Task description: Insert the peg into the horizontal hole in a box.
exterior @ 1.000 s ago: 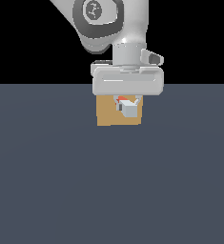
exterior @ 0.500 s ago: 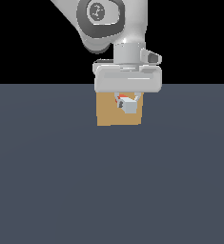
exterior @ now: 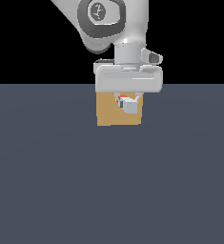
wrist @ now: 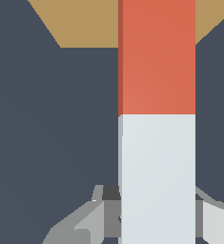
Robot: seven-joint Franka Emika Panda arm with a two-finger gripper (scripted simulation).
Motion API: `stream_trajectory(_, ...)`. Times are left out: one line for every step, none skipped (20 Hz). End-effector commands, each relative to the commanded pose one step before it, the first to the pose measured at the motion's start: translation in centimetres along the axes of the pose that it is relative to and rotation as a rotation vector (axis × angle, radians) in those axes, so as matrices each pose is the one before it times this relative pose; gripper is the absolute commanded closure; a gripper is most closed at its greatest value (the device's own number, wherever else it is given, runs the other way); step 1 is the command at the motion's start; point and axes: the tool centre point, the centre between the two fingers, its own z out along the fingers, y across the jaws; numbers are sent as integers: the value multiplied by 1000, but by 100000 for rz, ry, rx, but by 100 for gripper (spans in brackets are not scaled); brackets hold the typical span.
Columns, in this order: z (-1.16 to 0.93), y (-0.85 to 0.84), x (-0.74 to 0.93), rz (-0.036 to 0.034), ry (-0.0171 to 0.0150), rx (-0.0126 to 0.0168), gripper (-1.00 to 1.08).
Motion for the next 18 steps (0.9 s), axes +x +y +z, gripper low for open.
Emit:
stream_trajectory(-102,31,358,-53,23,-191,108)
stream_trajectory(1,-16,304,0,0,0,108)
stream_trajectory(1,-17,392,0,0,0,108)
stream_trajectory(1,-17,479,0,0,0,108)
stream_trajectory(2,-16,567,0,0,0,108)
stream_trajectory(-44,-22,654,1,13,-68,108)
stream_trajectory(2,-11,745,0,0,0,108)
stream_trajectory(2,-9,834,0,0,0,108)
stream_trajectory(3,-7,924,0,0,0,108)
stream_trajectory(-43,-14,989,3,10,-68,108)
stream_trajectory(3,-3,929,0,0,0,108)
stream_trajectory(3,-1,844,0,0,0,108)
stream_trajectory(-30,-3,752,6,8,-48,108)
stream_trajectory(2,6,670,0,0,0,108)
stream_trajectory(2,11,583,0,0,0,108)
stream_trajectory(2,17,495,0,0,0,108)
stream_trajectory(-32,17,402,5,5,-48,108)
stream_trajectory(1,30,317,0,0,0,108)
